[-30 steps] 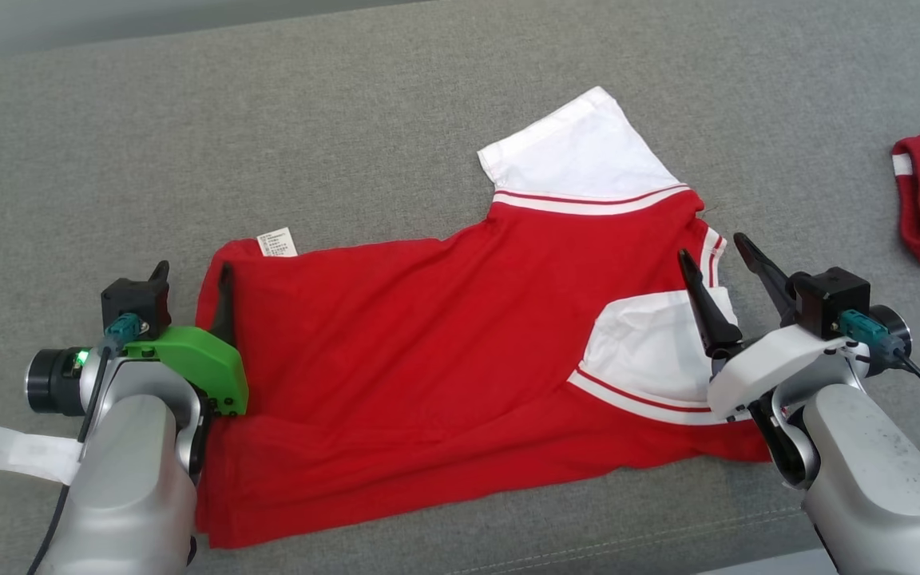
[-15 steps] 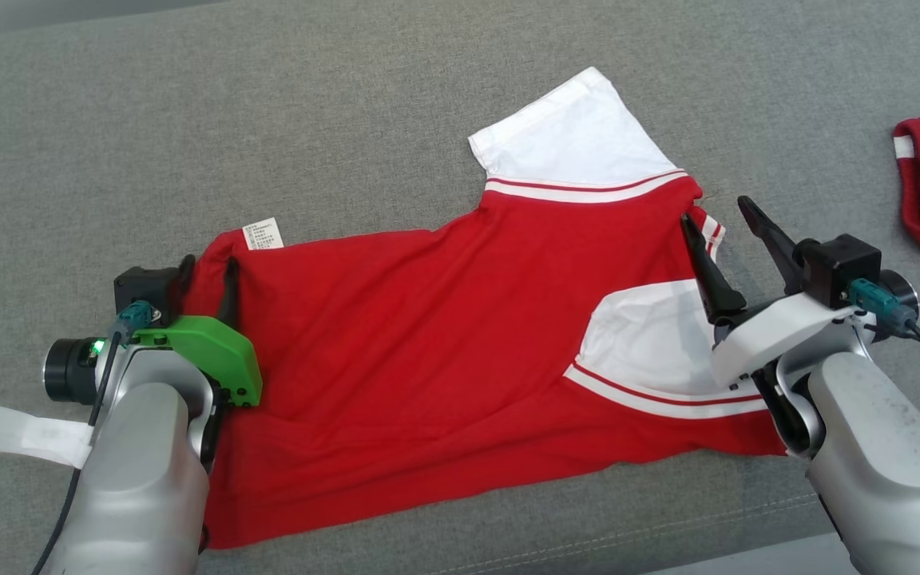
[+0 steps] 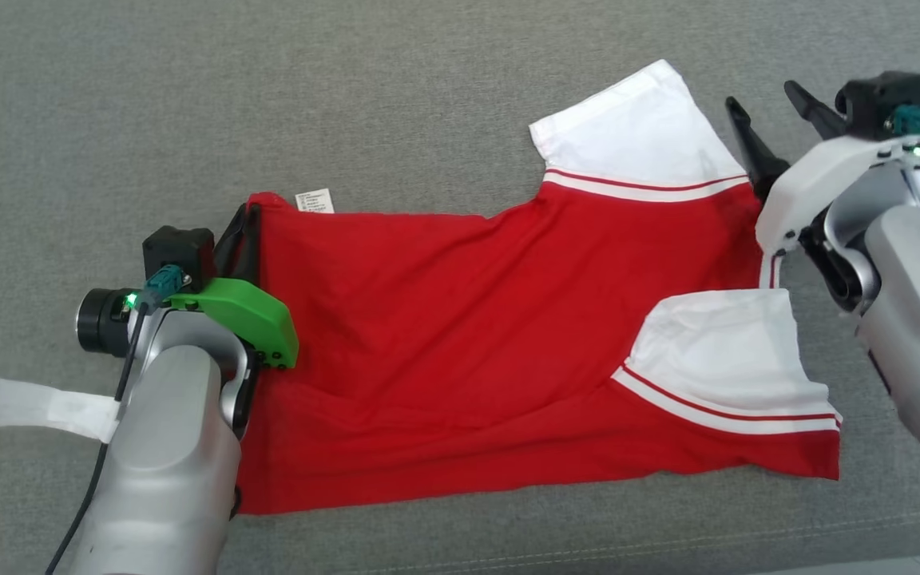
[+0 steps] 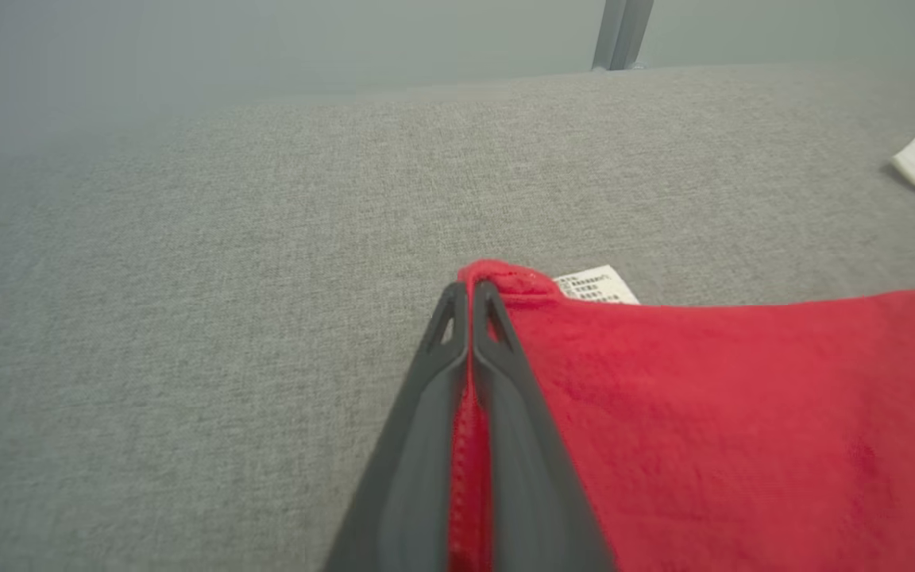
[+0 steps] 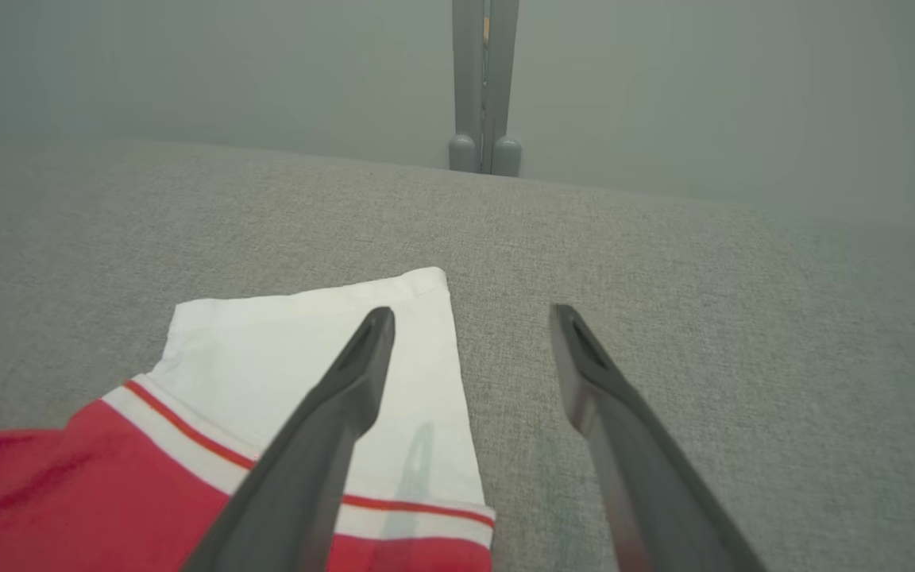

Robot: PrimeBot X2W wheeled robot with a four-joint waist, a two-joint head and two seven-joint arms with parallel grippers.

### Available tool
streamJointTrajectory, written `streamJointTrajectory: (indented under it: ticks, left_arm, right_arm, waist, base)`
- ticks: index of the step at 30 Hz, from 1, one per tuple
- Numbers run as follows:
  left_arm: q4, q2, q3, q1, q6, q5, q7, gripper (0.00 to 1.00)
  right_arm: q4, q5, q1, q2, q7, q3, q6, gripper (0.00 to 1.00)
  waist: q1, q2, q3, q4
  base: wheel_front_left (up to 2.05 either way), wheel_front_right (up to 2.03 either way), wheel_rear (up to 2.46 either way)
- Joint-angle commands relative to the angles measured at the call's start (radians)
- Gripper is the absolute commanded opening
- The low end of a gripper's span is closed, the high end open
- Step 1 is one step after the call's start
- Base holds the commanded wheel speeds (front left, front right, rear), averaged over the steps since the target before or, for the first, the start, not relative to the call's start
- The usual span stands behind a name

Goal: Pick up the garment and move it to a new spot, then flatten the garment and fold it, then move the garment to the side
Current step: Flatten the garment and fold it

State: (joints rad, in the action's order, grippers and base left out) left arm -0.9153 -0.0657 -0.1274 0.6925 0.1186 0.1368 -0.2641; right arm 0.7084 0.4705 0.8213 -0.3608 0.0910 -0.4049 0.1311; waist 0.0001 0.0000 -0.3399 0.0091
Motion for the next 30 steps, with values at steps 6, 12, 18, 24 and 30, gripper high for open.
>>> streamJointTrajectory:
  ticks: [6,12,18,24,30]
  left_arm:
    - [0.065,0.013,-0.055,0.003,0.004,0.013,0.001,0.0]
    - [0.125,0.014,-0.183,0.026,0.006,0.114,0.001,0.0]
    - [0.167,0.014,-0.28,0.04,-0.026,0.192,0.001,0.0]
    - [0.188,0.014,-0.322,0.049,-0.044,0.233,0.001,0.0]
    - [0.177,0.014,-0.31,0.048,-0.064,0.232,0.001,0.0]
  right_arm:
    - [0.148,0.05,0.158,-0.034,-0.145,-0.055,-0.001,1.0]
    - [0.273,0.085,0.25,-0.042,-0.262,-0.081,-0.001,1.0]
    - [0.364,0.085,0.322,-0.041,-0.315,-0.094,-0.001,1.0]
    - [0.419,0.07,0.35,-0.024,-0.325,-0.113,-0.001,1.0]
    - [0.408,0.076,0.363,-0.033,-0.23,-0.142,-0.001,0.0]
  waist:
    - [-0.0001,0.0,-0.051,0.12]
    - [-0.0001,0.0,-0.09,0.185]
    - [-0.0001,0.0,-0.12,0.219]
    - [-0.0001,0.0,-0.137,0.224]
    - [-0.0001,0.0,-0.127,0.199]
  base:
    - [0.0,0.0,0.0]
    - [0.0,0.0,0.0]
    - [0.0,0.0,0.0]
    - [0.0,0.0,0.0]
    - [0.0,0.0,0.0]
